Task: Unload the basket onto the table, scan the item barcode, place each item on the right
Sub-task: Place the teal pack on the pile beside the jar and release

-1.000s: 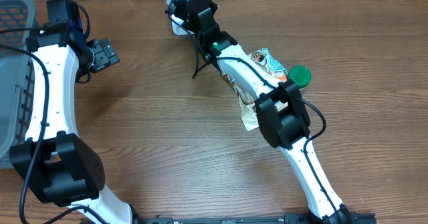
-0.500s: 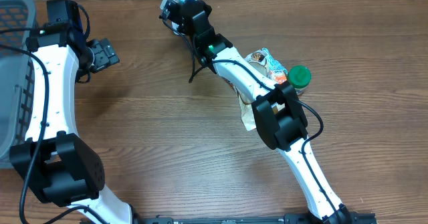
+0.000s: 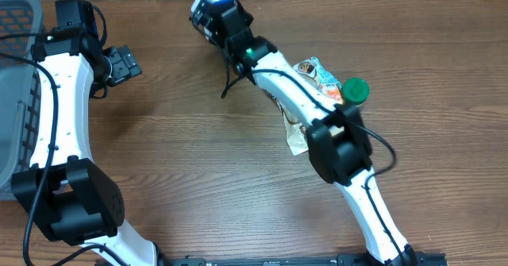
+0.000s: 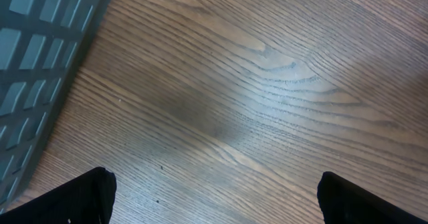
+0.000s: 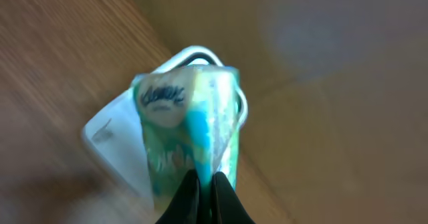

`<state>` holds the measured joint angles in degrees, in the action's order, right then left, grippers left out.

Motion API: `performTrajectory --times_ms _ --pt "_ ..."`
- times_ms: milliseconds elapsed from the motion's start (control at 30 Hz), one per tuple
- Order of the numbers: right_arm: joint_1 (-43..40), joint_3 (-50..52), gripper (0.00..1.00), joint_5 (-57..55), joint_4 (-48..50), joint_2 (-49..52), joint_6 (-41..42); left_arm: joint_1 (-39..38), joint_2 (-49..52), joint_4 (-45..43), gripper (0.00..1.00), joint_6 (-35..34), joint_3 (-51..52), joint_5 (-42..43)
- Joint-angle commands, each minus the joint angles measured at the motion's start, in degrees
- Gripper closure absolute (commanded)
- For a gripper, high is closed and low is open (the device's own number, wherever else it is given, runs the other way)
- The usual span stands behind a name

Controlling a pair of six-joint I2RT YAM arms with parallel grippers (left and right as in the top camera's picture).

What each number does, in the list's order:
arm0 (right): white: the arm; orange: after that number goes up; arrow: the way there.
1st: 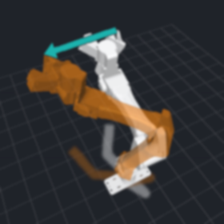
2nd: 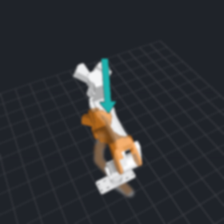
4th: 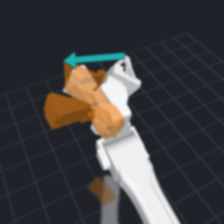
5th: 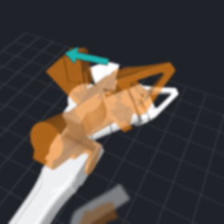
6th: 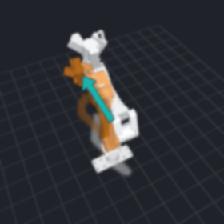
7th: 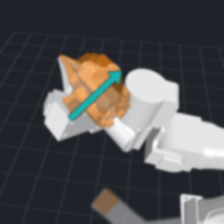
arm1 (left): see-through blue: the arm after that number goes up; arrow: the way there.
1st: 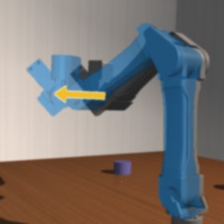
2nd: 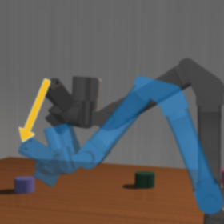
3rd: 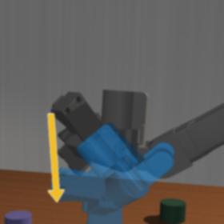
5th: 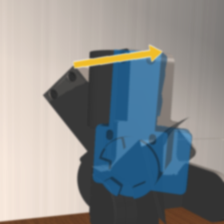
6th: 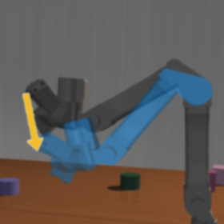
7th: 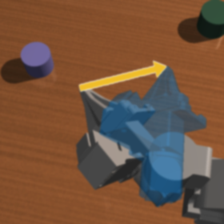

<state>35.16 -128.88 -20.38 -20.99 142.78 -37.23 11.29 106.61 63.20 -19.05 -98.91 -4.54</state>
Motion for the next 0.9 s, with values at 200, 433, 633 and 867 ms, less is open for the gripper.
performTrajectory --times_ms 200,433,633,867 --pt "-1.6 -1.0 0.96 13.6 -39.1 -23.1 46.0 -0.1 -0.9 0.0 0.0 1.2 0.3 -0.3" --pt "-7.4 3.3 0.96 20.9 -59.1 -23.2 51.2 -0.1 -0.9 0.0 0.0 1.2 0.3 -0.3" --pt "-14.0 18.2 0.96 22.7 -55.1 -23.2 51.2 -0.1 -0.9 0.0 0.01 1.2 0.3 -0.3" --pt "-18.8 22.9 0.18 23.1 -53.0 -23.3 51.2 -0.1 -0.9 0.0 0.0 1.2 0.3 -0.3"
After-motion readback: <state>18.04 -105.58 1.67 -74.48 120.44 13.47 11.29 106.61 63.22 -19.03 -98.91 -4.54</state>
